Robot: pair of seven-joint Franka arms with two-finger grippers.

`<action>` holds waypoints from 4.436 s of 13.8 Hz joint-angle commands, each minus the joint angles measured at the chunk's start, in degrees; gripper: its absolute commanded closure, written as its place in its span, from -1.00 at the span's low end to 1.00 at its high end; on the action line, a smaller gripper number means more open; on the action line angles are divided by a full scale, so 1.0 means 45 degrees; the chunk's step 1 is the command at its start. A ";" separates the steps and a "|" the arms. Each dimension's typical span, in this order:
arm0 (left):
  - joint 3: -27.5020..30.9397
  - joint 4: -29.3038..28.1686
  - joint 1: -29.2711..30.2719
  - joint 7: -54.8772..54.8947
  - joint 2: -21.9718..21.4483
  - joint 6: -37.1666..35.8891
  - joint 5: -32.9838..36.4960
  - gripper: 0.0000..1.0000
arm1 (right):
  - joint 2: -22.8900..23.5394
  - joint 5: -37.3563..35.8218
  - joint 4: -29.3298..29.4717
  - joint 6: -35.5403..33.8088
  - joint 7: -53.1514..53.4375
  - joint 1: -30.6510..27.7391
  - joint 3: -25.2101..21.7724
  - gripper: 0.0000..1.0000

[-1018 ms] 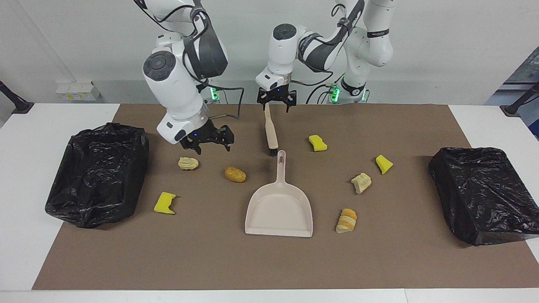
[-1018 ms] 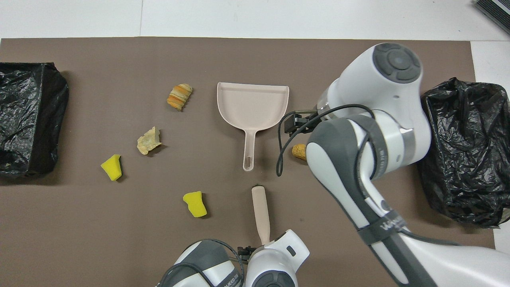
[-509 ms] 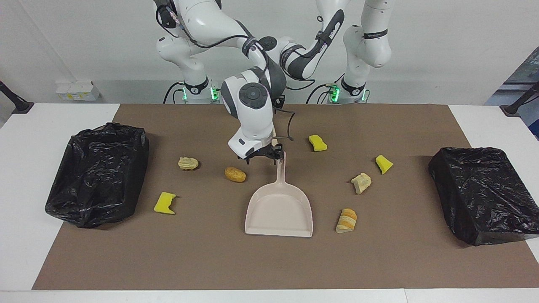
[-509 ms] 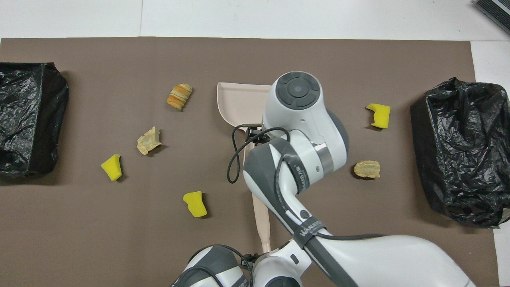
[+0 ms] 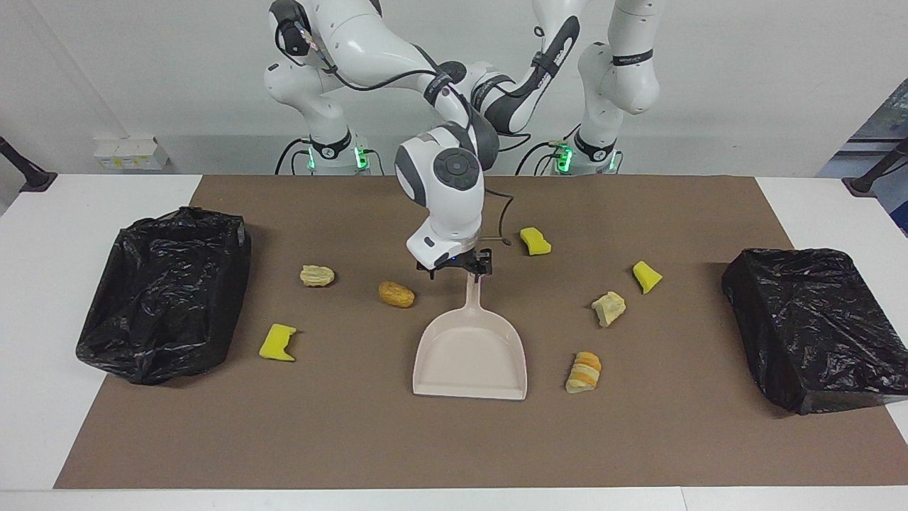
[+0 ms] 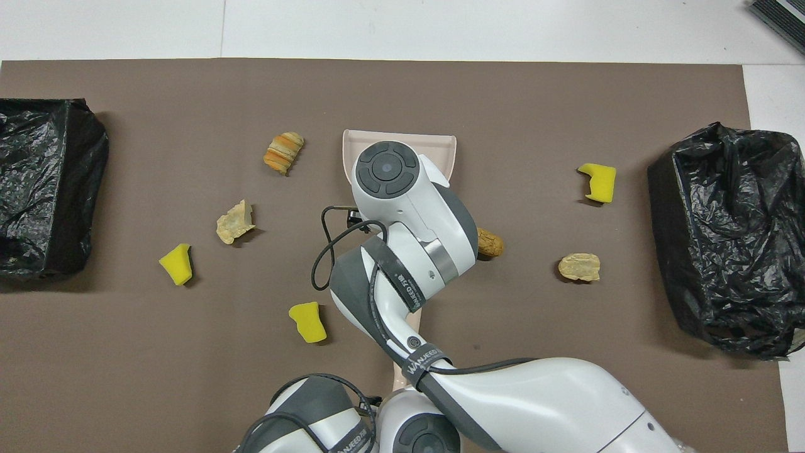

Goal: Sweep and dump trash in bin

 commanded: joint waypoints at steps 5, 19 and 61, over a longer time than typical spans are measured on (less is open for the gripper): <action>0.0063 -0.1761 0.2320 0.3865 -0.2147 -0.1746 0.0018 1.00 | 0.0032 -0.0475 -0.0188 0.0401 -0.0648 0.0083 0.0043 0.77; 0.0063 0.1645 0.9726 1.0999 0.0797 0.0386 0.0467 1.00 | -0.2878 -0.0592 -0.1869 -0.1763 -1.1860 -0.2004 0.0024 1.00; 0.0024 0.3487 0.7594 0.4975 0.2185 -0.2155 0.1869 1.00 | -0.3251 -0.2916 -0.4878 0.0129 -2.1273 -0.1518 0.0083 1.00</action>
